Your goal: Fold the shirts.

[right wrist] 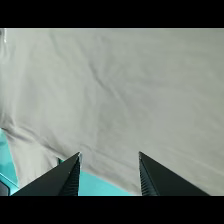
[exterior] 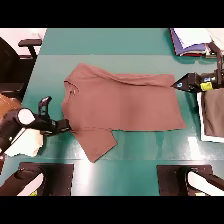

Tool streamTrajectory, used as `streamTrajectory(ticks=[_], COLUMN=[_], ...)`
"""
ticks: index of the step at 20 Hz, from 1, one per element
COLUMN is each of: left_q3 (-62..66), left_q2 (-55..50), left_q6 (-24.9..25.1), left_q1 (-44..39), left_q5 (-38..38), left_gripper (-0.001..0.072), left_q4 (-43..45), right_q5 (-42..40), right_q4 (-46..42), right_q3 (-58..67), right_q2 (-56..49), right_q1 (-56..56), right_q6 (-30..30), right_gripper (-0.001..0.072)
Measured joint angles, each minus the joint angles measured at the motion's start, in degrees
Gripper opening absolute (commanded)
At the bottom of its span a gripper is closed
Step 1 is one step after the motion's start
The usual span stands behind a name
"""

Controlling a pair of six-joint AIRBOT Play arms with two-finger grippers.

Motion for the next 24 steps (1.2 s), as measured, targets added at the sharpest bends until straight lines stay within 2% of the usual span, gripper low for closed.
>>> streamTrajectory(ticks=[4, 5, 7, 13, 16, 17, 19, 24], left_q3=[-4.13, -4.57, -5.25, -2.86, 0.13, 0.87, 1.77, 2.58], left_q2=[0.70, 0.74, 0.74, 0.85, 0.87, 0.87, 0.87, 0.85], left_q6=[1.40, 1.70, 2.03, 3.56, 5.70, 6.34, 7.15, 8.02], left_q1=[0.04, 0.04, 0.04, 0.02, 0.02, 0.02, 0.02, 0.02], left_q5=[6.34, 7.58, 9.73, 12.11, 10.67, 10.38, 9.94, 9.42], left_gripper=[0.0546, 0.0394, 0.0041, 0.0025, 0.0025, 0.0025, 0.0026, 0.0025], left_q4=[-7.82, -9.07, -10.01, -11.96, -12.15, -12.17, -12.22, -12.26], right_q5=[-0.44, -0.55, -0.55, 2.60, 3.28, 3.19, 2.69, -1.99], right_q4=[0.24, 0.26, 0.24, -4.44, -10.51, -11.93, -13.62, -9.73], right_q3=[-0.52, -0.61, -0.66, -3.74, -12.37, -15.67, -22.29, -32.87], right_q2=[1.22, 1.36, 1.53, 2.60, 4.76, 5.25, 5.60, 2.36], right_q1=[-0.02, 0.00, -0.11, -6.21, -13.81, -16.61, -22.14, -28.17], right_q6=[-0.07, -0.09, -0.09, -0.13, 0.79, 0.98, 1.25, 0.70], right_gripper=[0.0408, 0.0408, 0.0408, 0.0408, 0.0429, 0.0471, 0.0472, 0.0451])
